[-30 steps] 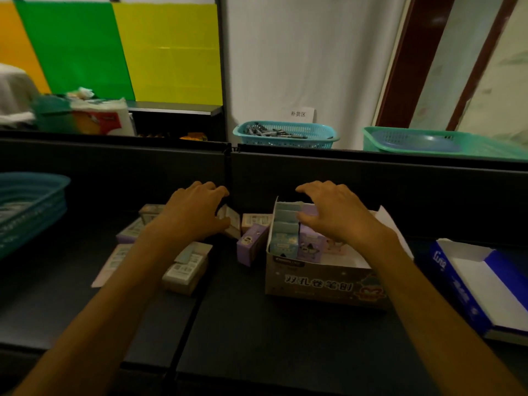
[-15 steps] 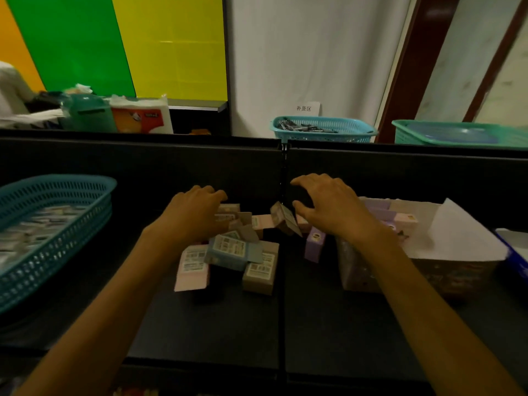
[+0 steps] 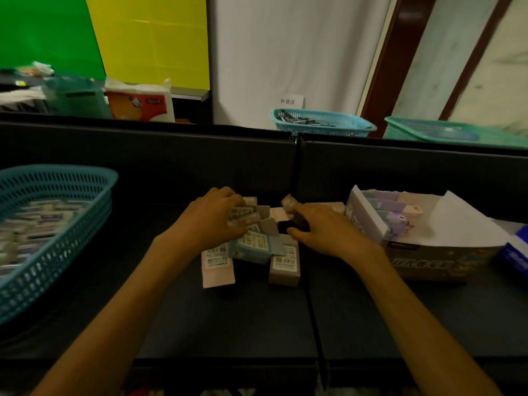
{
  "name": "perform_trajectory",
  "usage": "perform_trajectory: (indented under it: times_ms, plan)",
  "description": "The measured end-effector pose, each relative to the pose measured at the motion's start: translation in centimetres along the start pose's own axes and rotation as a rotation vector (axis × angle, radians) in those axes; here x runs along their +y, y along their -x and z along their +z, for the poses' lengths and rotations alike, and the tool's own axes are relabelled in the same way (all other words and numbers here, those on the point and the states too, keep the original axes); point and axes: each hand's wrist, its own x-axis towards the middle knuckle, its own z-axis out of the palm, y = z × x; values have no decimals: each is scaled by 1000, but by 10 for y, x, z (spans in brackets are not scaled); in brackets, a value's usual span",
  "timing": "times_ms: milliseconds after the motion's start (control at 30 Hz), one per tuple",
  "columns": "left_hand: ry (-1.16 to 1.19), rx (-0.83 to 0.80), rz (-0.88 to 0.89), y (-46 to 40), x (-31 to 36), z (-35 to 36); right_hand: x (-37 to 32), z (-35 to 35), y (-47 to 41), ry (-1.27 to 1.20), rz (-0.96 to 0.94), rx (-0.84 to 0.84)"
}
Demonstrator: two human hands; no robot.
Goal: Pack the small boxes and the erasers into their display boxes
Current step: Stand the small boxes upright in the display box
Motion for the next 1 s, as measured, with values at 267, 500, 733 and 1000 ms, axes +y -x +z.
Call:
perform_trajectory:
  times_ms: [267,500,733,1000]
  plan:
    - [20,-61,88,22,20,12,-5,16,26,-79,15,-38]
    - [-119,-88,69,28,32,33,-18,33,34,-61,65,-76]
    - [-172,-121,4,38,27,41,7,25,46,-27,91,-157]
    - [-107,-101,1,34,36,46,4,35,42,-82,178,-42]
